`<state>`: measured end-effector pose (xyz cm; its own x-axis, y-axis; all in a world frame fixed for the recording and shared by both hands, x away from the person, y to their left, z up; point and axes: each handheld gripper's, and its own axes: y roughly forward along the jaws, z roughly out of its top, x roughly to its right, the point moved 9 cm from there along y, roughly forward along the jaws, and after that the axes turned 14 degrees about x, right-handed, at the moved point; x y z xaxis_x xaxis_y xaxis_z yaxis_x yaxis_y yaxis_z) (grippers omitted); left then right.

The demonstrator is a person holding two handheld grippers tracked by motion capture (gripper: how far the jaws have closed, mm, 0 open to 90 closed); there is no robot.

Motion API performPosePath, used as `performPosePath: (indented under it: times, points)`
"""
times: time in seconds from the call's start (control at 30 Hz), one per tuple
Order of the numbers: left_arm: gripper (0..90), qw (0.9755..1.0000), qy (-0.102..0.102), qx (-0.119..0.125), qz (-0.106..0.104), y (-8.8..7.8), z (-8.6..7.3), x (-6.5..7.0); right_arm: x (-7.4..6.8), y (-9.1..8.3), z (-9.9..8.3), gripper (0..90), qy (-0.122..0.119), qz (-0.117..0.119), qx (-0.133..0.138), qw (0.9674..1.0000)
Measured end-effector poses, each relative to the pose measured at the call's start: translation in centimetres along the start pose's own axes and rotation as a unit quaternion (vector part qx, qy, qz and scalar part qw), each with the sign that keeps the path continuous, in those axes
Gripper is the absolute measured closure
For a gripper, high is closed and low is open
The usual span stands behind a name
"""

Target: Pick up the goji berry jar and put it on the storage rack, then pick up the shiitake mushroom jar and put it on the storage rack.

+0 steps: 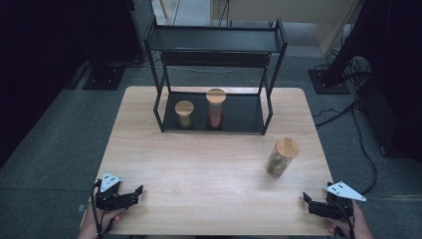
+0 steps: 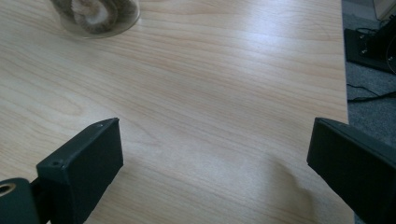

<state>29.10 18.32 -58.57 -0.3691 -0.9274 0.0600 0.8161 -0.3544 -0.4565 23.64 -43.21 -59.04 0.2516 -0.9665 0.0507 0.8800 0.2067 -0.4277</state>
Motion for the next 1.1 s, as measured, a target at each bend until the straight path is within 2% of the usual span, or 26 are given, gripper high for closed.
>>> performPosePath:
  times: [0.17,0.63,1.1]
  points:
    - [9.1,1.0000,0.000,0.000,0.000,0.0,0.0,0.0,-0.2,0.2,-0.1,2.8,-0.011,0.002,-0.008,0.9999]
    - [9.1,1.0000,-0.002,0.000,-0.001,0.0,0.0,0.0,-2.4,2.3,0.9,2.6,-0.021,0.025,-0.016,0.9993]
    - [9.1,1.0000,-0.003,0.002,-0.003,0.0,0.0,0.0,-3.8,3.7,1.6,2.6,-0.021,0.034,-0.017,0.9991]
